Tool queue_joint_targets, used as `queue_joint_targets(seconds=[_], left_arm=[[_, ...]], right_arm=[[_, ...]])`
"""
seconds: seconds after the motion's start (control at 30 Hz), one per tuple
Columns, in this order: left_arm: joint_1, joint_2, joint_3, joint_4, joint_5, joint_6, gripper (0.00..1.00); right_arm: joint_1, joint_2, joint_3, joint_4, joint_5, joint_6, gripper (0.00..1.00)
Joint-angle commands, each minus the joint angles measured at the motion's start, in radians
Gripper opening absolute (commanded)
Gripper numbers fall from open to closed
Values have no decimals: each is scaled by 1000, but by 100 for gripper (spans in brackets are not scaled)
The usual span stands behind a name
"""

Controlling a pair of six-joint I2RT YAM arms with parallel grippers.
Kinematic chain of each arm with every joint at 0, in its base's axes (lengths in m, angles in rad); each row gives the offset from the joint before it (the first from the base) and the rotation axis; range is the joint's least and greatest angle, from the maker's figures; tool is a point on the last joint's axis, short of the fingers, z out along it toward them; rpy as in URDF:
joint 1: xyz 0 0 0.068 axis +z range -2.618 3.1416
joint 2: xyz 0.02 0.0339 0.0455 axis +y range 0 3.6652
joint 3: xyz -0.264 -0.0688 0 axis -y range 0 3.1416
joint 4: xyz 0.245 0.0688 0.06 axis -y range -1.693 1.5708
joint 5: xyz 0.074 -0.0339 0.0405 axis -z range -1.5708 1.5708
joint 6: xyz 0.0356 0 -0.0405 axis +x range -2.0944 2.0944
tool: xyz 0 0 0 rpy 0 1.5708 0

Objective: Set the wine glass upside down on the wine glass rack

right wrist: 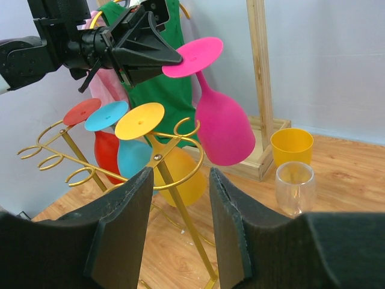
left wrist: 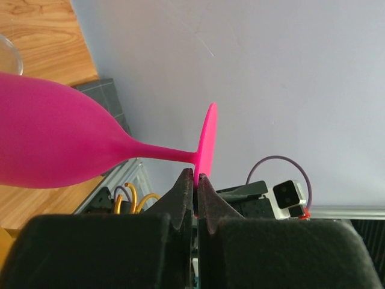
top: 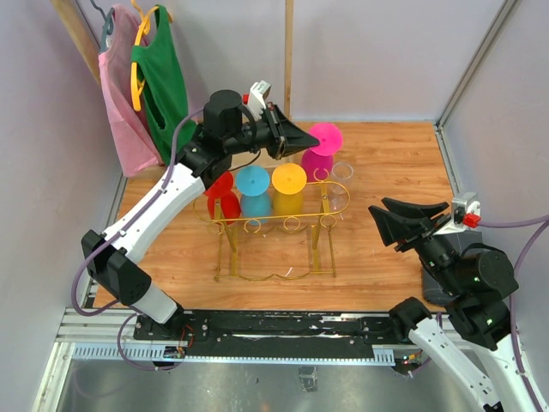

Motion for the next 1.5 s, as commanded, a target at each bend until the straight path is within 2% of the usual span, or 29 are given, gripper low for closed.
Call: queue_joint_targets(seconds=[0.0, 0.43, 1.47], left_arm=[[-30, -38, -17, -1, -26, 2, 0], [-77, -52, -29, -49, -73, 8, 0], [-115, -129, -111, -44, -93, 14, 0]], right_arm=[[-10, -5, -3, 20, 13, 9, 44], [-10, -3, -4, 33, 14, 13, 43], [-10, 6, -25, 55, 8, 32, 43]])
